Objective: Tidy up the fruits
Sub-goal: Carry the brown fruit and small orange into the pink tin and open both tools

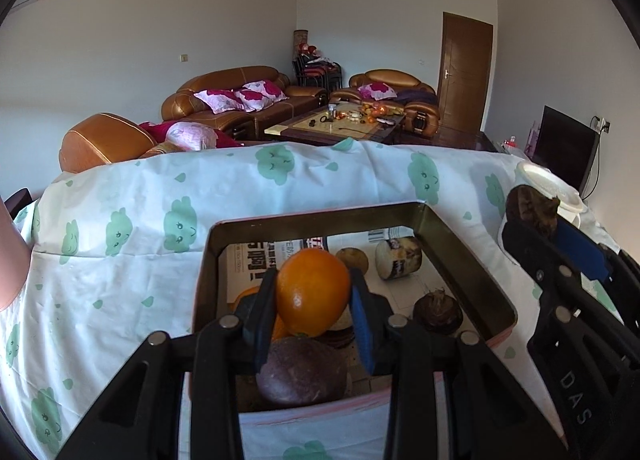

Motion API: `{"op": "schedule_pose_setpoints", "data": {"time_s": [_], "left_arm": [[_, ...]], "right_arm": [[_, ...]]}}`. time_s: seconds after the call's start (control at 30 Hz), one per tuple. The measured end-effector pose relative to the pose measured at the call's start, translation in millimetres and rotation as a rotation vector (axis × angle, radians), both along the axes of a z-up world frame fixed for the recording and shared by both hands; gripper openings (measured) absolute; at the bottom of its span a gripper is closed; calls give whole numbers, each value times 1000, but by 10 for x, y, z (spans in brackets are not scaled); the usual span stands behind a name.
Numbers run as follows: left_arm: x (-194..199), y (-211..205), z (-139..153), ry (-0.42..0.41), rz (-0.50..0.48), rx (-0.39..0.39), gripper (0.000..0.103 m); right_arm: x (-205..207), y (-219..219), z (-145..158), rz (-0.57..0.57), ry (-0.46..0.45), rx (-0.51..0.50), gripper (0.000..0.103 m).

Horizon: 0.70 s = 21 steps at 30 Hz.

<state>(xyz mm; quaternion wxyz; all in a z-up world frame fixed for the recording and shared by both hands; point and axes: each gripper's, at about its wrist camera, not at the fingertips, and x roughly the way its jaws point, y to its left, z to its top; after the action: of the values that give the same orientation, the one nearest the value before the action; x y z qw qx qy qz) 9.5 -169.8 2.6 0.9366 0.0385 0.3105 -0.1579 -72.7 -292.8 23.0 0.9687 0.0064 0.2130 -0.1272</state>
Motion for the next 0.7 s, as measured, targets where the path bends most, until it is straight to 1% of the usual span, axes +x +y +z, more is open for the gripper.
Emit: {"op": "schedule_pose_setpoints", "data": {"time_s": [0.2,0.43,0.53,0.6,0.7], "left_arm": [[170,-41,-29,18,23,-7,36],[256,-55,-17,-1,28,-1,36],[339,-55,-11,-8,21,-6,36],[382,-69,-13,-12,2,0,36],[451,-54,-24,-14,9,7,36]], "right_arm": [[236,-88,3,-6,20,8,40],[546,-87,-78,52,77,68,40],[628,-118,-127,59,109,91,40],[675,-127,-180,88,136,111,40],[710,-147,-222,124,158,150,40]]}}
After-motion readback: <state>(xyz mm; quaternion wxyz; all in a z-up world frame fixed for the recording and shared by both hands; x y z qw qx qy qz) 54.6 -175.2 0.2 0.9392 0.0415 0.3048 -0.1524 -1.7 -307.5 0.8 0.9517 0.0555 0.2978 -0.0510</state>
